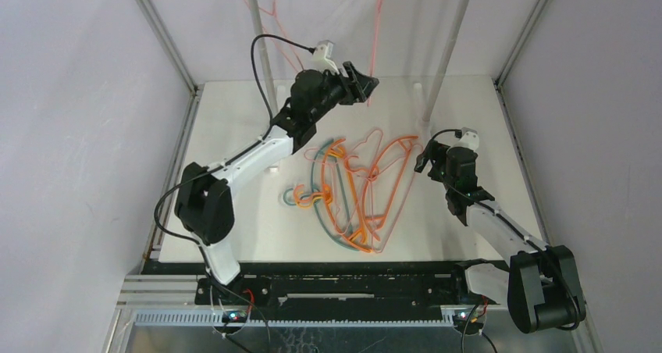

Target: Organize the hangers

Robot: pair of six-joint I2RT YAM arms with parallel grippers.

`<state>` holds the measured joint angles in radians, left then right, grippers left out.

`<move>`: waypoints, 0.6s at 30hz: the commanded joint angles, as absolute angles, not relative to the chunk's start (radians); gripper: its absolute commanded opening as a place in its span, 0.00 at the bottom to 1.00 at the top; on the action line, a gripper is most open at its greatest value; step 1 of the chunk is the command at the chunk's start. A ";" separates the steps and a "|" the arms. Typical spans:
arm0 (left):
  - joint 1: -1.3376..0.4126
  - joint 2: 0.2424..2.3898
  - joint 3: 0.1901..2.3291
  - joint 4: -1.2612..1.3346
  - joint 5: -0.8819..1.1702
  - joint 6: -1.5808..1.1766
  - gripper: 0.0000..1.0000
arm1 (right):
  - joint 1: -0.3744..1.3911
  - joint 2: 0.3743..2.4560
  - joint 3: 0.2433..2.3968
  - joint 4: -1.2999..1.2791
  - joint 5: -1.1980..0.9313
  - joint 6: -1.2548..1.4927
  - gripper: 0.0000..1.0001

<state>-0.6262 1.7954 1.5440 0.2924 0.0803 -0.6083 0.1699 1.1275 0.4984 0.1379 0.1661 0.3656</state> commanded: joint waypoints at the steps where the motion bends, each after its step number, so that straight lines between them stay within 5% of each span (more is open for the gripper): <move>1: -0.630 1.693 1.476 0.282 0.058 -0.520 0.75 | 0.161 1.133 0.535 0.182 0.148 0.376 1.00; 11: -0.632 1.482 1.209 0.305 0.080 -0.455 0.97 | 0.160 1.137 0.541 0.177 0.134 0.375 1.00; 18: -0.648 1.369 0.983 0.298 0.046 -0.487 0.95 | 0.160 1.154 0.548 0.171 0.126 0.376 1.00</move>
<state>-0.6304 1.4189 1.0763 0.2848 0.0715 -0.4885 0.1696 1.1427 0.4984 0.1383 0.1368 0.3653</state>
